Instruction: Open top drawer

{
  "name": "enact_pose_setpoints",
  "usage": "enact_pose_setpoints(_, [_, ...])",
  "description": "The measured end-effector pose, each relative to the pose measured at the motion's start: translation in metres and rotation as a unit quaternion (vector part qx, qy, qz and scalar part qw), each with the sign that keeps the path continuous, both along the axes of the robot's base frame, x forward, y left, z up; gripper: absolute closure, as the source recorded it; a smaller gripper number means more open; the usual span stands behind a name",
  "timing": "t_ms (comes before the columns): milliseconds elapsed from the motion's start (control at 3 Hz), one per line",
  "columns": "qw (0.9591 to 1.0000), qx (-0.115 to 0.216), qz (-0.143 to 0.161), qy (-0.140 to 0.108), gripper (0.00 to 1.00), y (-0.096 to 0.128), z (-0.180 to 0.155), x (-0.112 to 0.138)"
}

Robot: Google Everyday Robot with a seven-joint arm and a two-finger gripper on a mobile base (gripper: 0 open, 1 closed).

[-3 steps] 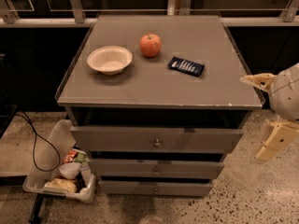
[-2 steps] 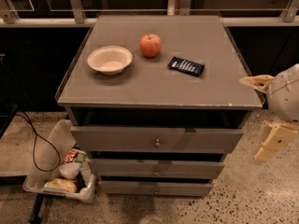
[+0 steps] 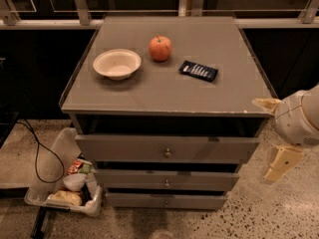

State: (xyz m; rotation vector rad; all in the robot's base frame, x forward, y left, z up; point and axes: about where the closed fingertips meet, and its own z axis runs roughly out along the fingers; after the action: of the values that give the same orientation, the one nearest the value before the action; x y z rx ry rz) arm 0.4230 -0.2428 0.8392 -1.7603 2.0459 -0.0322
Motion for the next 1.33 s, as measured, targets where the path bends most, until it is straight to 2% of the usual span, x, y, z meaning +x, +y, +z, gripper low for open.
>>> enact_pose_setpoints(333, [0.9999, -0.005, -0.012, -0.011, 0.0, -0.013, -0.05, 0.009])
enact_pose_setpoints(667, [0.9999, -0.005, -0.011, -0.011, 0.0, -0.013, -0.05, 0.009])
enact_pose_setpoints(1333, [0.9998, 0.011, 0.016, -0.009, 0.0, 0.006, -0.071, 0.016])
